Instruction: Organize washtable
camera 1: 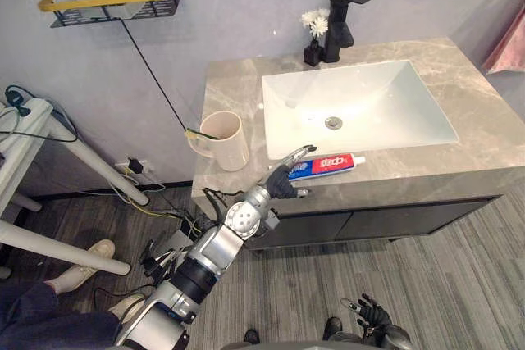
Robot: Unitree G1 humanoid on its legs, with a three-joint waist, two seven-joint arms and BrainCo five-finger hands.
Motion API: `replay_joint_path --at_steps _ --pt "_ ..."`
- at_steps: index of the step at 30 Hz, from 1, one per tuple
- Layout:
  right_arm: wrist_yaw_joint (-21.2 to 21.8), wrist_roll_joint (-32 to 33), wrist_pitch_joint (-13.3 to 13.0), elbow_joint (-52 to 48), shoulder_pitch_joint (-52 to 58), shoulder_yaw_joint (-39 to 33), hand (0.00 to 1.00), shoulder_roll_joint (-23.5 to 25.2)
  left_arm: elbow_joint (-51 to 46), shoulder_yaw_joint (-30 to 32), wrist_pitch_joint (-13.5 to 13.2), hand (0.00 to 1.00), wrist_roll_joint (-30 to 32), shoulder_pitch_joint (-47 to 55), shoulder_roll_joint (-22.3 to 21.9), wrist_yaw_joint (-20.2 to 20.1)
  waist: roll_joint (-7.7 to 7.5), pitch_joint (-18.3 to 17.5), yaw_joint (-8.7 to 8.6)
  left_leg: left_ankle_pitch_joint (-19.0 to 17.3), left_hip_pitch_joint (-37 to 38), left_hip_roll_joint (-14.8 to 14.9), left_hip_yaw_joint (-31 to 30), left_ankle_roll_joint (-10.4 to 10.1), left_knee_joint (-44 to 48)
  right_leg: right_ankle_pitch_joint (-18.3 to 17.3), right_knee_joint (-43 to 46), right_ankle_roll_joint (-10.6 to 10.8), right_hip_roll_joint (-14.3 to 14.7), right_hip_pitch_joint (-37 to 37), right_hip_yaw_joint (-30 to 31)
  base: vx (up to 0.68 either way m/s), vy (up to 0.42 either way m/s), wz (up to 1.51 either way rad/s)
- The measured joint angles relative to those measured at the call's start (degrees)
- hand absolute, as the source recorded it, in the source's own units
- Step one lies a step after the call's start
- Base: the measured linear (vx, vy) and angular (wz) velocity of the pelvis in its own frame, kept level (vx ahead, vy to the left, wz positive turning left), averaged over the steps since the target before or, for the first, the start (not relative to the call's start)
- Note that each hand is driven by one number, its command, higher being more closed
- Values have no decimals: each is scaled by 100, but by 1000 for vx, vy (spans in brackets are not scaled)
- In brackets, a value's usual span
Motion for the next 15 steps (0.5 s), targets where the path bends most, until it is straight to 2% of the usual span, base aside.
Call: replay_joint_path --at_steps 4,5,8,15 --pt "-2 97 -80 -292 -17 229 0 31 168 154 16 0 417 -366 -154 266 -83 68 -13 0 -151 6 239 -1 12 54 1 -27 5 -260 196 -5 19 -23" --pt "-2 100 -86 -335 -14 242 0 51 210 155 13 100 504 -418 -173 314 -92 79 -13 0 -164 8 271 -2 12 58 1 -28 6 -284 213 3 14 -17" --pt "-18 102 -114 -513 -7 328 0 102 267 158 22 100 1012 -586 -199 450 -120 131 -38 0 -246 14 329 -3 12 70 2 -32 8 -399 254 3 6 -9" --pt "-43 107 -155 -657 19 330 0 170 351 205 38 100 1574 -718 -333 614 -122 132 42 -3 -273 -7 463 -6 56 84 4 -19 -32 -451 363 1 13 -7"
